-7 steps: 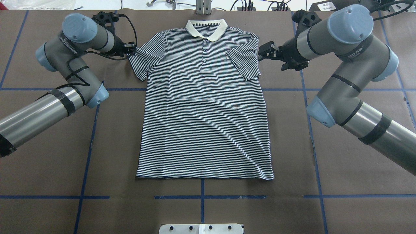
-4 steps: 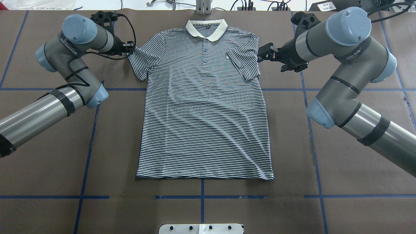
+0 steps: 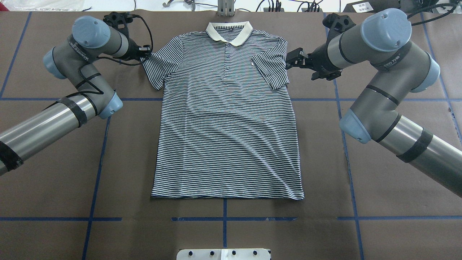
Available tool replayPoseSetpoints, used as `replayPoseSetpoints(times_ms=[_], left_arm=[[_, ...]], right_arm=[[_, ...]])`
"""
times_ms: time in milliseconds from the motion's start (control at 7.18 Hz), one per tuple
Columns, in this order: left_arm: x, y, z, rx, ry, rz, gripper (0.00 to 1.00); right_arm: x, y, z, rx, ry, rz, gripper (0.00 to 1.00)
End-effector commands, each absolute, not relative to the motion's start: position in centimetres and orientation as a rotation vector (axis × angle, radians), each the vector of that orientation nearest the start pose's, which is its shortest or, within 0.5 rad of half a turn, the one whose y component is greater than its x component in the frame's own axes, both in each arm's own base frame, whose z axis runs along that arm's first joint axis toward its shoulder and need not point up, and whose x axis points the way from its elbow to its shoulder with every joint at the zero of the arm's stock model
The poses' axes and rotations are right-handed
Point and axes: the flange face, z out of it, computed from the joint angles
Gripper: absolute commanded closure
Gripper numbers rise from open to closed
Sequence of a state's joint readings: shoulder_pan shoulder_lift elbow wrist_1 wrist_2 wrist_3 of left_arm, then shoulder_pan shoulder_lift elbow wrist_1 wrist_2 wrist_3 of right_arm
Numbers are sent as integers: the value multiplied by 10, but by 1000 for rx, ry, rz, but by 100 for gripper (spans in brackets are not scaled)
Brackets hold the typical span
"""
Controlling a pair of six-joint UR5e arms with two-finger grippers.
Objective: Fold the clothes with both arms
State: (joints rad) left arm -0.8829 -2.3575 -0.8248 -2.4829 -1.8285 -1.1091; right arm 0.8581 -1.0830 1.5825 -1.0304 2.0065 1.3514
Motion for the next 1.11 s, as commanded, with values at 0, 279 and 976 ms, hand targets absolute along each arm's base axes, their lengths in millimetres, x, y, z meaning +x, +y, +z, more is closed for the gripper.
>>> replayPoseSetpoints(times_ms=[0, 279, 976], left_arm=[[444, -709, 421, 404, 892, -264, 100], [438, -712, 415, 418, 899, -253, 100], [424, -684, 316, 393, 1037, -233, 100]], right_arm=[[-371, -568, 310, 185, -1083, 347, 0], [-371, -568, 310, 185, -1083, 347, 0], [-375, -566, 309, 181, -1085, 342, 0]])
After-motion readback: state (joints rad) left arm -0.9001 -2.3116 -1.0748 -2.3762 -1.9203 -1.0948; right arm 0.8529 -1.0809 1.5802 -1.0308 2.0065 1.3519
